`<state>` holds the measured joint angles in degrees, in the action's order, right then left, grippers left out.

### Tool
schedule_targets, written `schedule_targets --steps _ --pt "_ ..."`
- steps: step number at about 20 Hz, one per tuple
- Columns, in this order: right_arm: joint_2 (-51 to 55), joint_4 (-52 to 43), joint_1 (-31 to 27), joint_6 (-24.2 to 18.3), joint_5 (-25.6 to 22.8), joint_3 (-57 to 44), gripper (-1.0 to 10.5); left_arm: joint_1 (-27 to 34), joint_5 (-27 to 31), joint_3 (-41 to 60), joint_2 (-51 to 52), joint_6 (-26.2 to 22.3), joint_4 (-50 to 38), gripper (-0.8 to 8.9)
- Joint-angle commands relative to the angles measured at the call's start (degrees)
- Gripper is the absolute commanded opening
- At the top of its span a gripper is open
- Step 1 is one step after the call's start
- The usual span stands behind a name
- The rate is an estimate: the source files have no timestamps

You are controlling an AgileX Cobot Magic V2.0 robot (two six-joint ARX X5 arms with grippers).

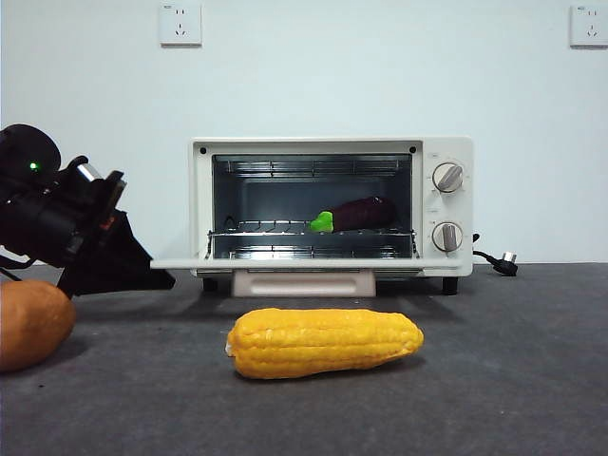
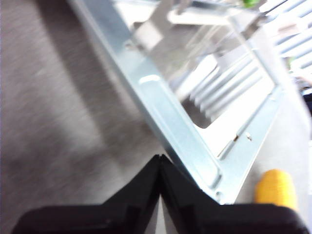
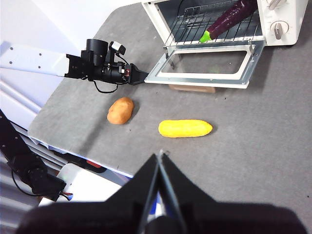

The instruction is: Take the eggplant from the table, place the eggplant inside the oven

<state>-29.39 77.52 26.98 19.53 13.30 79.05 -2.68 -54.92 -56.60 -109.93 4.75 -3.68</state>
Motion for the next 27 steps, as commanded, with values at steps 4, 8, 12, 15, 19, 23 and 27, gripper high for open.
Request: schedule_targets --steps 4,8,12,15,19,23,27 --pt "0.37 1.49 0.0 -0.24 -0.26 -0.42 -0.1 -0.74 -5.73 0.26 -0.35 6.75 -8.0 -0.07" --pt "0.37 1.49 0.0 -0.22 -0.26 -0.42 -0.1 -0.74 -5.73 0.22 -0.35 11.26 -13.62 -0.07" --pt "0.37 1.49 0.0 -0.22 -0.24 -0.42 -0.1 -0.63 -5.44 0.15 -0.35 15.21 -18.95 -0.07" --pt "0.37 1.49 0.0 -0.22 -0.28 -0.42 -0.1 -0.61 -5.31 0.09 -0.33 18.8 -23.45 -0.07" --pt "0.37 1.49 0.0 -0.24 -0.92 -0.42 -0.1 -0.63 -3.37 -1.18 -0.33 20.74 -26.1 -0.07" --pt "0.37 1.49 0.0 -0.22 -0.9 -0.42 -0.1 -0.63 -1.07 -3.93 -0.33 20.72 -25.97 -0.06" --pt "0.37 1.49 0.0 -0.22 -0.9 -0.42 -0.1 -0.79 1.31 -6.86 -0.33 20.72 -25.9 -0.06"
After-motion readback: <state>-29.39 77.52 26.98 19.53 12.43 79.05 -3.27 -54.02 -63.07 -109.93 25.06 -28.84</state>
